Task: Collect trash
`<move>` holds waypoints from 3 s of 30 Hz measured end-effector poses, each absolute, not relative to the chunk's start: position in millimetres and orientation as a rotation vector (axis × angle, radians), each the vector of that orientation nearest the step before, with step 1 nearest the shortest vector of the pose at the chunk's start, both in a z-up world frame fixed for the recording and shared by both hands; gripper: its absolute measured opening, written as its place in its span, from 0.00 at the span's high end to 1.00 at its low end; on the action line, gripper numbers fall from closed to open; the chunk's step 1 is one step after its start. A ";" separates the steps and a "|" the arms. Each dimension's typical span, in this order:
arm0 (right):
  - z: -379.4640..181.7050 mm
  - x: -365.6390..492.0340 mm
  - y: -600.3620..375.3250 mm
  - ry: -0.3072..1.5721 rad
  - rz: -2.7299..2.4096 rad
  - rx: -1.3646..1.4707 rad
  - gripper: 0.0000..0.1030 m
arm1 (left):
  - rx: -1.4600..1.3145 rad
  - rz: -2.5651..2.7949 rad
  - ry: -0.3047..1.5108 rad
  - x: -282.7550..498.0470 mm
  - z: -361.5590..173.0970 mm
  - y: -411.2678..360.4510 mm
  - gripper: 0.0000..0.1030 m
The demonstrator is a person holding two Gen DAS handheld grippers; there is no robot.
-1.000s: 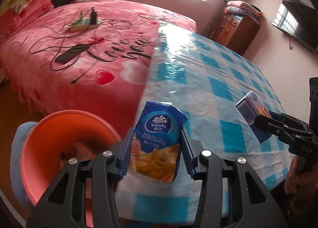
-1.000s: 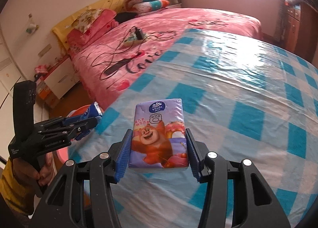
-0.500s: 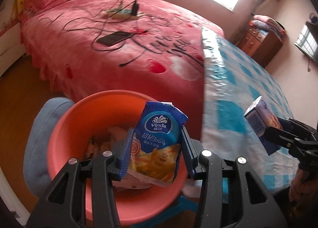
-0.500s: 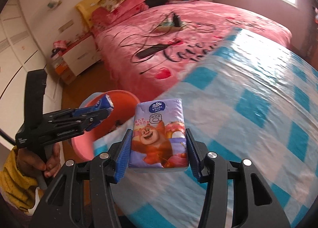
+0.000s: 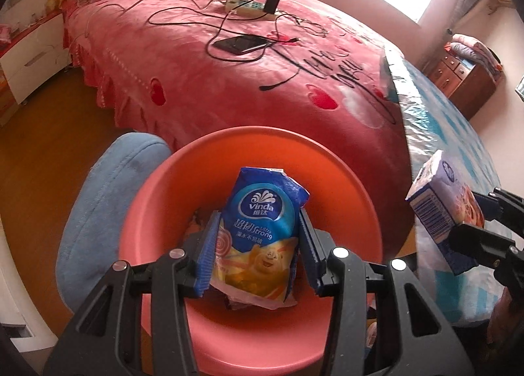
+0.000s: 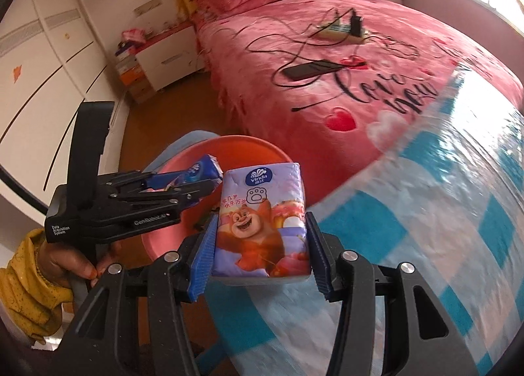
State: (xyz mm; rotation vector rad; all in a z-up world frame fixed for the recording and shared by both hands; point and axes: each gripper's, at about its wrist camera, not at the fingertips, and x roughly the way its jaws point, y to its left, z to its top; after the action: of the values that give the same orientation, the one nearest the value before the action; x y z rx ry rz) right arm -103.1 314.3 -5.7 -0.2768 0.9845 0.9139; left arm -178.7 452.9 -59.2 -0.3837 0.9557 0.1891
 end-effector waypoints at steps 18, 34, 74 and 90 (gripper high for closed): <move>-31.9 -101.1 346.5 1.024 0.948 -0.349 0.47 | -0.368 0.261 0.984 -178.1 -73.6 465.3 0.48; -7.8 -87.8 302.2 0.967 0.873 -0.185 0.23 | -0.283 0.337 0.991 -176.6 -65.7 457.7 0.22; 27.4 -84.1 109.2 0.796 0.505 0.086 0.10 | -0.016 0.223 0.808 -143.4 34.1 332.9 0.07; 27.3 -84.8 41.5 0.729 0.343 0.120 0.08 | 0.052 0.105 0.767 -122.8 54.6 260.2 0.06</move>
State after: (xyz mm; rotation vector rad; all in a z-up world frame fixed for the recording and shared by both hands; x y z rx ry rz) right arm -84.8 41.5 27.3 0.1205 0.7295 0.3430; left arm -122.8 260.2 54.6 0.0517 0.7666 0.1054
